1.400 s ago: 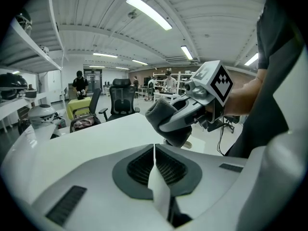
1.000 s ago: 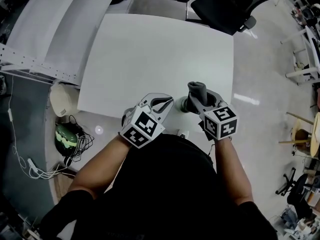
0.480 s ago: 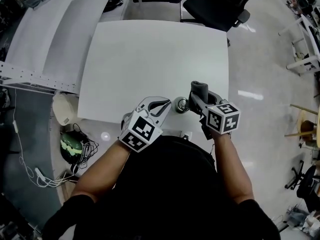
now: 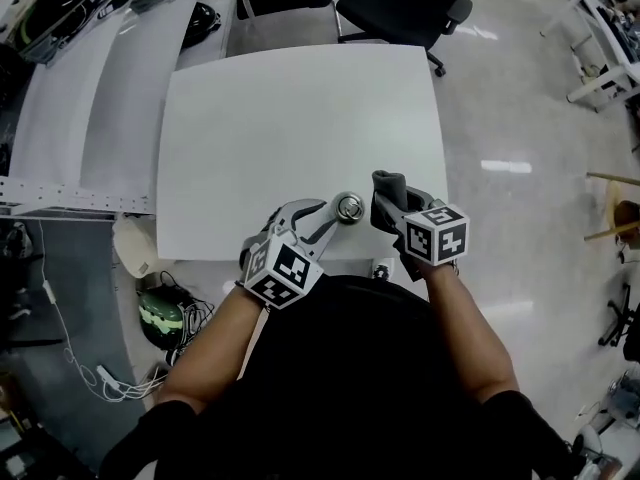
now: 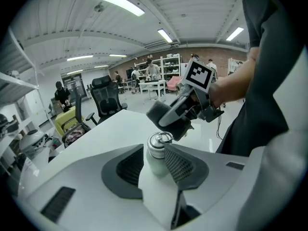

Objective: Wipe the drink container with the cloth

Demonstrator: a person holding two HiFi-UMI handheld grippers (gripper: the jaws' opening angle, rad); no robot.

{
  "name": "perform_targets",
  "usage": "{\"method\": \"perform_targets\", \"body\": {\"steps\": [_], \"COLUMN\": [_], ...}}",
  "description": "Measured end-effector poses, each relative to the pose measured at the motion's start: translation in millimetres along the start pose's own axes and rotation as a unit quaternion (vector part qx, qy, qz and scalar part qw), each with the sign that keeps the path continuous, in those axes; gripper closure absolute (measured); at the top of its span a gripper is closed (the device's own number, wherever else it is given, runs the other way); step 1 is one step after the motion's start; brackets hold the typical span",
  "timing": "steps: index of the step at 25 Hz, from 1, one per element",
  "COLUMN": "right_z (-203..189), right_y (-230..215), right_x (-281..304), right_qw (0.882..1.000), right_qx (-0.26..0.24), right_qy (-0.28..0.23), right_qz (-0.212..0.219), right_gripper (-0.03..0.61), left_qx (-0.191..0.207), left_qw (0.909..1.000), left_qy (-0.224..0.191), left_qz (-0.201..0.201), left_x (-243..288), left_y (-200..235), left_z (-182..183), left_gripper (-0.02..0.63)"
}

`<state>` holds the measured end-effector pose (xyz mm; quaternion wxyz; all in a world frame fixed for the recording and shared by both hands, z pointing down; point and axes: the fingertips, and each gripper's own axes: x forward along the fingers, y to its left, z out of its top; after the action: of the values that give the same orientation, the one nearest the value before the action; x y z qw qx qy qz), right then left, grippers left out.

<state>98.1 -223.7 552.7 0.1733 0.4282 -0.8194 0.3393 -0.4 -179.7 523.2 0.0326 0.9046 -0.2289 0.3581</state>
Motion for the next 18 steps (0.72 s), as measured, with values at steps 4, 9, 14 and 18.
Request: {"method": "perform_targets", "body": {"steps": [4, 9, 14, 18], "right_z": [1.1, 5.2, 11.0, 11.8], "right_y": [-6.1, -9.2, -7.8, -11.4], "right_x": [-13.1, -31.9, -46.7, -56.3], "right_qw": [1.0, 1.0, 0.999, 0.999], "right_qx": [-0.001, 0.003, 0.003, 0.006], "right_qy": [-0.012, -0.028, -0.045, -0.053], "right_qz": [-0.005, -0.006, -0.006, -0.012], "right_gripper": [0.472, 0.471, 0.472, 0.472], "left_qx": [0.021, 0.046, 0.039, 0.045], "left_qw": [0.9996, 0.9984, 0.9979, 0.9969], "left_qy": [0.018, 0.025, 0.029, 0.042], "left_qz": [-0.007, -0.022, -0.042, -0.048], "left_x": [12.2, 28.2, 44.6, 53.5], "left_y": [-4.7, -11.6, -16.4, -21.0], "left_z": [-2.6, 6.0, 6.5, 3.2], "left_gripper": [0.442, 0.382, 0.348, 0.342]}}
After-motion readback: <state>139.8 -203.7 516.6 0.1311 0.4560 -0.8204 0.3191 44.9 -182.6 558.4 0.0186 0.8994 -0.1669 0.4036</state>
